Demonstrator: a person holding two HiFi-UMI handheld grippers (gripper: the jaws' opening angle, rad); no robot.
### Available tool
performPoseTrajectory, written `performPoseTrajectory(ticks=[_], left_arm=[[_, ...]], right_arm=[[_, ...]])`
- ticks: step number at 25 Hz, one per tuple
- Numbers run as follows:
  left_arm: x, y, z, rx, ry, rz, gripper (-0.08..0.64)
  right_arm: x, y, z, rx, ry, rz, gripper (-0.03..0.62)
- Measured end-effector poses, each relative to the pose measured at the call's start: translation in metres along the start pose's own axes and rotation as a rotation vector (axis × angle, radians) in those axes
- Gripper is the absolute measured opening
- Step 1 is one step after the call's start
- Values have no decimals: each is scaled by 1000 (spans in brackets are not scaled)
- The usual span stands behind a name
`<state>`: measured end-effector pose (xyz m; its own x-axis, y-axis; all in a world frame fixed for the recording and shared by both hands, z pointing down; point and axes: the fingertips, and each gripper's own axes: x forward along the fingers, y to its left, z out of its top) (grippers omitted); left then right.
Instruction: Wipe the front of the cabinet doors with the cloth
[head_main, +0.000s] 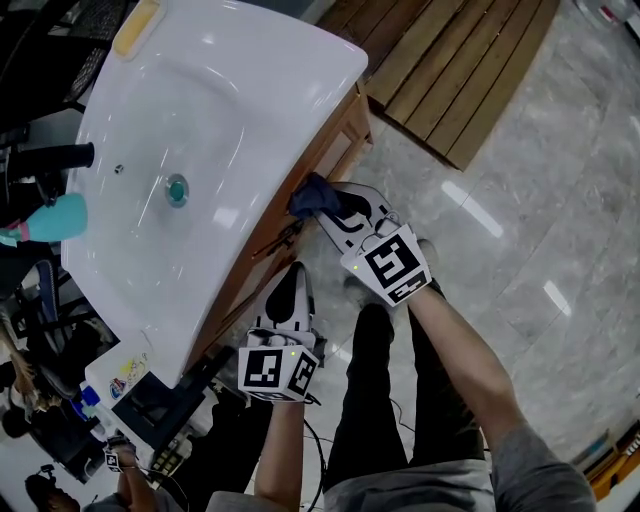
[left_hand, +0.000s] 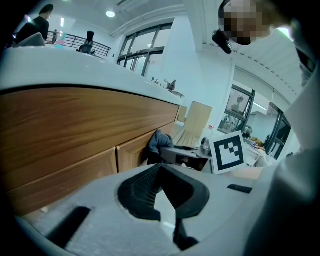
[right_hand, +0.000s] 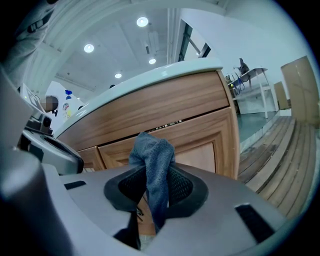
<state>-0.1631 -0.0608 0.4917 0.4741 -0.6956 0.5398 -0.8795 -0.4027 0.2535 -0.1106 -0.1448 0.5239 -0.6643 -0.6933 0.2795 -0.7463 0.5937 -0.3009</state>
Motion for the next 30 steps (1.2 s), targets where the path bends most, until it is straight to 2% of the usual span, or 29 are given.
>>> performPoseTrajectory(ticks=[13,21,30], left_arm=[[33,-22,9,-11,12,4,6],[47,-28,14,-18,18,6,6],[55,-37,17,-18,21,0,6]], right_arm=[[-7,-60,16,-8,4,-33,86],[-12,-98,24,-1,9,-81,86],[-20,-123,33,10,-9,-125,86]])
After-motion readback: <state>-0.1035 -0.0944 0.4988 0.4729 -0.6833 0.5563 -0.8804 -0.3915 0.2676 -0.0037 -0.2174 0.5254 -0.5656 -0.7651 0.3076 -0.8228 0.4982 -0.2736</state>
